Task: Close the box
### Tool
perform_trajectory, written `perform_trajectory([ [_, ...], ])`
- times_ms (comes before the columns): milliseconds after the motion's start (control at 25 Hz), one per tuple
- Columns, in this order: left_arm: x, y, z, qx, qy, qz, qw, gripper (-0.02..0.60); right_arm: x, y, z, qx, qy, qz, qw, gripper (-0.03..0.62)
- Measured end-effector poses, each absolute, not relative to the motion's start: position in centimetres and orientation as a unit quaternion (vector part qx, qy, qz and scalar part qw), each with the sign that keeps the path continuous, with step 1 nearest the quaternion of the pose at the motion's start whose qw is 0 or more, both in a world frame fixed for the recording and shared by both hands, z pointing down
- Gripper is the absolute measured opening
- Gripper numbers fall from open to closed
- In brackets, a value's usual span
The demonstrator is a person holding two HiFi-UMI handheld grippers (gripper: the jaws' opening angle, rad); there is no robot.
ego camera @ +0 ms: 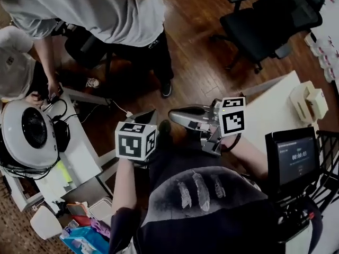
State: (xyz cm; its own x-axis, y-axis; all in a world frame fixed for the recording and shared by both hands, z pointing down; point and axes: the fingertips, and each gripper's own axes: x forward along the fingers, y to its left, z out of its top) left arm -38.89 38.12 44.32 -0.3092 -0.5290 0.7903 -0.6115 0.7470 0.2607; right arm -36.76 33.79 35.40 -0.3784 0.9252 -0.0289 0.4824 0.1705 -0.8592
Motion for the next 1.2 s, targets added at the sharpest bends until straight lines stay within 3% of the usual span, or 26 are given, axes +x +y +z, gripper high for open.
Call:
perform_trajectory([
  [600, -35.7, 25.3, 45.7, 0.525, -0.709, 0.133, 0.451, 0.015, -34.3, 22.0, 35.3, -0.336, -0.834, 0.368, 0.237, 0.005],
  [1200, -21.6, 10.9, 43.7, 0.655, -0.606, 0.228, 0.390, 0.015, -18.8, 8.2, 33.3, -0.179, -0.911, 0.322, 0.183, 0.005],
])
